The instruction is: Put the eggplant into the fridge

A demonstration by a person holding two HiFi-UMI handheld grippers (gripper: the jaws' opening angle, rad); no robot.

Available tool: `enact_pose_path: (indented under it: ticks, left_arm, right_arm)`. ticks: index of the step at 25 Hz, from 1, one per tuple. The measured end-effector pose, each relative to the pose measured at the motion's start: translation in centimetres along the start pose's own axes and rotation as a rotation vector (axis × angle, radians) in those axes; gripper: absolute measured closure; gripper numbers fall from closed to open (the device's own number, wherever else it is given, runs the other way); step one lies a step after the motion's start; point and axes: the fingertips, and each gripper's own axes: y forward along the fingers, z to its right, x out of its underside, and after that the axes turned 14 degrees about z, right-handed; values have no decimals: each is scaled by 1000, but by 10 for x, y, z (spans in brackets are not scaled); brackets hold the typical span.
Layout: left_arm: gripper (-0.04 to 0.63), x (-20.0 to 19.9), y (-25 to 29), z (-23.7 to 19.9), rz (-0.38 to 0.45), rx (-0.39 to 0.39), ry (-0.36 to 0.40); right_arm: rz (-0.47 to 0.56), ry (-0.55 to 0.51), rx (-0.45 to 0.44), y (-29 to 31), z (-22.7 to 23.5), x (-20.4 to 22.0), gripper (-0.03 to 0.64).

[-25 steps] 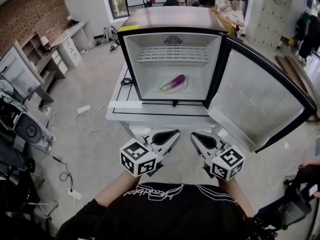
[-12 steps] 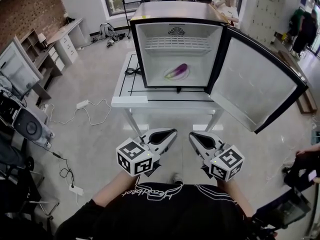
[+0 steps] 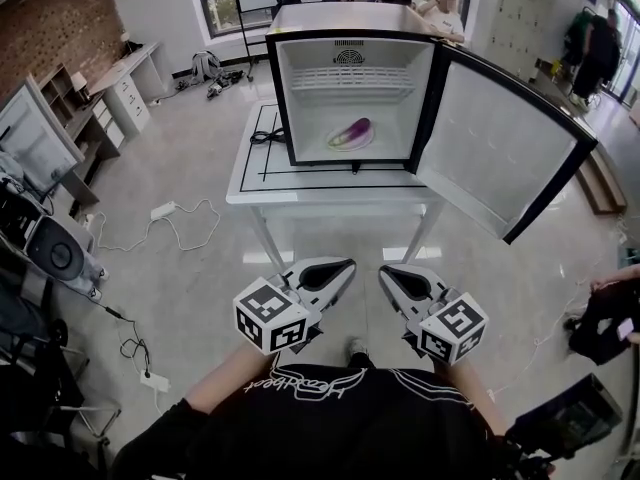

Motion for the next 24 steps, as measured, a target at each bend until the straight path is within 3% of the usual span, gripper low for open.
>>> enact_pose_path:
  ticks: [17,24]
  left_arm:
    - [586,4,-19,11,-4,7,-2]
    - [588,3,-18,6,-7,14,-6]
  right_arm:
    - [28,-27,19,-7,-14,3,609]
    - [-20,-9,39,-4,-17,1,609]
